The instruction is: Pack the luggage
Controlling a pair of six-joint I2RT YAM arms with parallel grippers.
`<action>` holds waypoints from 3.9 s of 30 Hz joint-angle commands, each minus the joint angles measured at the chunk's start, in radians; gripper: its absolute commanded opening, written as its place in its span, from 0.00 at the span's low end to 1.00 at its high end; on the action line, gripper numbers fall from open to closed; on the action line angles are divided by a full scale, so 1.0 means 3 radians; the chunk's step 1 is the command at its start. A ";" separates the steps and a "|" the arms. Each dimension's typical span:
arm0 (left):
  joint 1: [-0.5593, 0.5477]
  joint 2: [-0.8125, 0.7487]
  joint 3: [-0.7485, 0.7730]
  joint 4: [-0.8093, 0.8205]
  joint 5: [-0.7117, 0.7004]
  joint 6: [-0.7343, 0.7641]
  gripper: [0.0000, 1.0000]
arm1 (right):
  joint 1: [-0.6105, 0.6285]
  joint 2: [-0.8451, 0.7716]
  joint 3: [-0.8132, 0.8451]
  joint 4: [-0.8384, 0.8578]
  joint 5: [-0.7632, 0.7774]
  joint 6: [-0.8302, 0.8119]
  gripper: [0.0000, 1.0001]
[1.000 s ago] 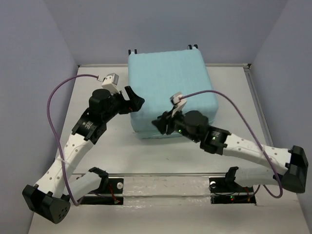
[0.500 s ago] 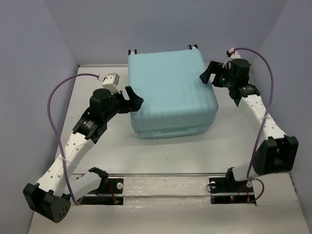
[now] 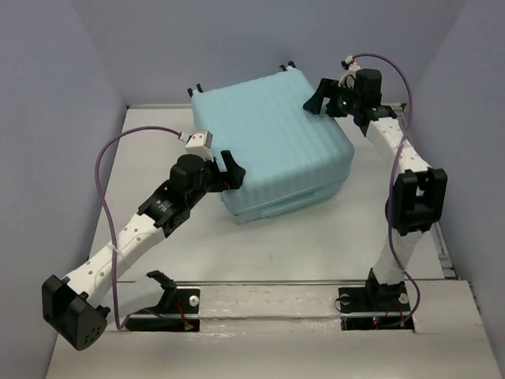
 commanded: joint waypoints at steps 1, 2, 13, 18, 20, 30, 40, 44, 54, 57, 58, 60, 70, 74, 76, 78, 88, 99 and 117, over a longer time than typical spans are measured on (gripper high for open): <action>-0.0667 0.0033 -0.0112 0.0388 0.0464 -0.0267 0.98 | 0.0805 0.0597 0.0532 -0.0120 -0.1373 0.0285 0.92; -0.0795 0.0028 -0.0101 0.0399 0.0438 -0.0282 0.98 | 0.0806 0.0663 0.0751 -0.0125 -0.1374 0.0331 0.93; -0.0919 0.0222 0.0379 0.0568 0.0131 -0.0262 0.98 | 0.0734 0.0848 0.1938 -0.0427 -0.0914 0.0419 1.00; -0.0914 0.0447 0.0711 0.0583 0.0040 -0.0206 0.99 | 0.0565 0.0593 0.2389 -0.0483 -0.1093 0.0460 1.00; -0.0873 0.0477 0.0834 0.0568 0.0003 -0.0206 0.99 | 0.0565 0.0435 0.2328 -0.0483 -0.1103 0.0383 1.00; -0.0781 0.0513 0.1013 0.0491 -0.0083 -0.0226 0.99 | 0.0601 -0.1098 0.0812 -0.0050 -0.1083 -0.0036 0.71; -0.0719 0.0115 0.0386 0.0394 -0.0145 -0.0191 0.99 | 0.1414 -0.3993 -0.3703 0.1403 0.0225 0.0745 0.07; -0.0724 -0.0176 -0.0034 0.0374 -0.0084 -0.0287 0.97 | 0.1613 -0.4265 -0.4212 0.1297 0.0384 0.0802 0.07; -0.0837 -0.0306 -0.0638 0.0659 0.0305 -0.0548 0.93 | 0.1971 -0.3882 -0.4411 0.1122 0.1116 0.0588 0.62; -0.0873 -0.0121 -0.0567 0.0767 0.0331 -0.0508 0.92 | 0.2079 -0.3633 -0.4411 0.1270 0.1218 0.0572 0.63; -0.0873 -0.0080 -0.0546 0.0787 0.0326 -0.0497 0.92 | 0.2114 -0.3571 -0.4422 0.1316 0.1289 0.0567 0.63; -0.0873 0.0002 -0.0485 0.0859 0.0300 -0.0467 0.92 | 0.2160 -0.3402 -0.4442 0.1479 0.1443 0.0536 0.63; -0.0878 0.0248 -0.0306 0.0926 0.0326 -0.0416 0.91 | 0.2529 -0.3013 -0.4411 0.1894 0.2245 0.0495 0.51; -0.0878 0.0237 -0.0316 0.0921 0.0325 -0.0421 0.90 | 0.2626 -0.3043 -0.4473 0.1925 0.2674 0.0623 0.46; -0.0878 0.0253 -0.0316 0.0921 0.0346 -0.0426 0.89 | 0.2657 -0.3084 -0.4488 0.1946 0.2742 0.0633 0.45; -0.0878 0.0258 -0.0321 0.0921 0.0346 -0.0431 0.88 | 0.2692 -0.3125 -0.4483 0.1920 0.2844 0.0649 0.43; -0.0883 0.0283 -0.0296 0.0921 0.0356 -0.0451 0.84 | 0.2723 -0.3141 -0.4340 0.1818 0.2967 0.0547 0.23; -0.0893 0.0452 -0.0076 0.0921 0.0417 -0.0405 0.82 | 0.3377 -0.3053 -0.4263 0.1583 0.2977 0.0516 0.07; -0.0898 0.0452 -0.0081 0.0936 0.0464 -0.0431 0.80 | 0.3413 -0.3203 -0.3870 0.0442 0.3494 0.0828 0.71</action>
